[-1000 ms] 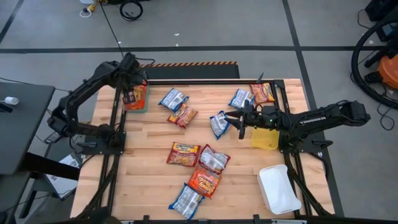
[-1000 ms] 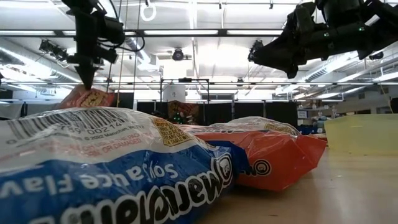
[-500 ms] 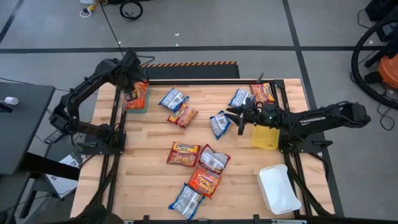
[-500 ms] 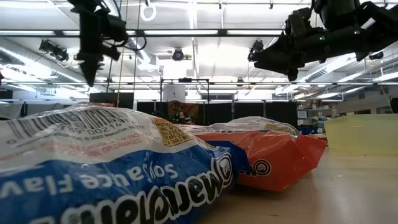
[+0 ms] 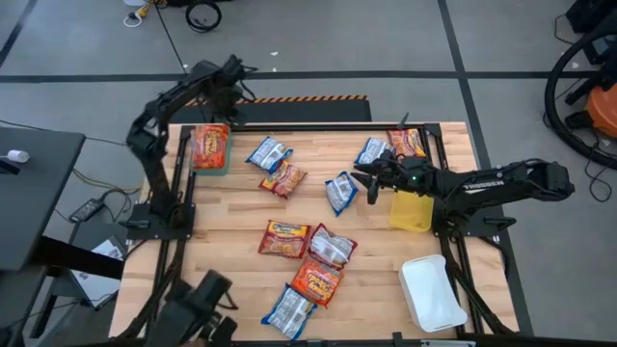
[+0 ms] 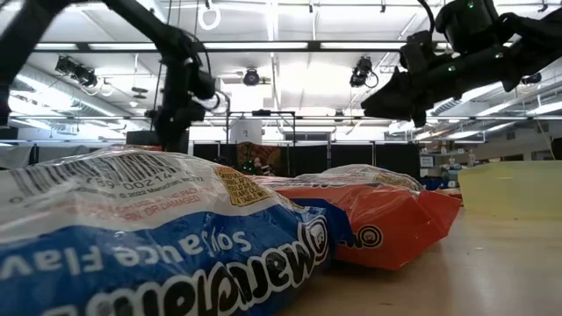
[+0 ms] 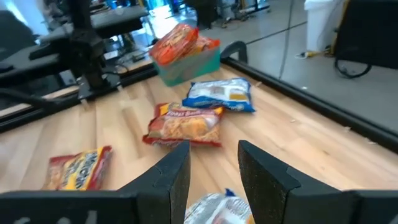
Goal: Sort Maruchan noodles
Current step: Adjust the orange noodle pack
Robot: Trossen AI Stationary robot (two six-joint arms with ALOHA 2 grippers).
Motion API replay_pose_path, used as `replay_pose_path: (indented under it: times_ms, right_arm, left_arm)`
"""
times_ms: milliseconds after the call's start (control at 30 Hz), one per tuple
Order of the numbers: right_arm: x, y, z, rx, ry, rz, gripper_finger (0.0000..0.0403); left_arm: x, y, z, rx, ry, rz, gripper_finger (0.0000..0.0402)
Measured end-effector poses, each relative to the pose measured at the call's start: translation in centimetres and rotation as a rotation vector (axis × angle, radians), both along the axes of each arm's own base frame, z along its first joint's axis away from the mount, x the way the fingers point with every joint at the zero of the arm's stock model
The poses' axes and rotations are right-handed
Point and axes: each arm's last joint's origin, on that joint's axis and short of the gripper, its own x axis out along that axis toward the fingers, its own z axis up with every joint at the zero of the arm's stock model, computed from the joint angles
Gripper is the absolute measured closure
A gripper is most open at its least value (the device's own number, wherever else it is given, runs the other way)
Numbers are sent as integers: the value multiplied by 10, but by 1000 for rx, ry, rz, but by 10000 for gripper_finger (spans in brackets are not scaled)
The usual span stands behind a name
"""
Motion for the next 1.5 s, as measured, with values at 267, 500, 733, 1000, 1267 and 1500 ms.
replay_pose_path:
  times_ms: [267, 500, 733, 1000, 1267, 1500]
  right_arm:
    - [1, 9, -4, 74, 26, 90, 262]
    - [1, 18, -9, 106, 76, 163, 262]
    - [2, 22, -10, 111, 82, 197, 262]
    - [2, 24, -10, 105, 84, 210, 262]
    - [2, 21, -10, 25, 104, 219, 262]
    - [1, 15, -10, -20, 115, 201, 262]
  left_arm:
    - [-28, 42, -16, -91, -22, -45, 218]
    - [-61, 57, -34, -228, -101, -24, 219]
    - [-54, 54, -50, -336, -84, -43, 219]
    - [-38, 49, -61, -377, 18, -163, 247]
    - [-30, 41, -60, -428, 27, -238, 390]
    - [-27, 34, -44, -437, 39, -212, 397]
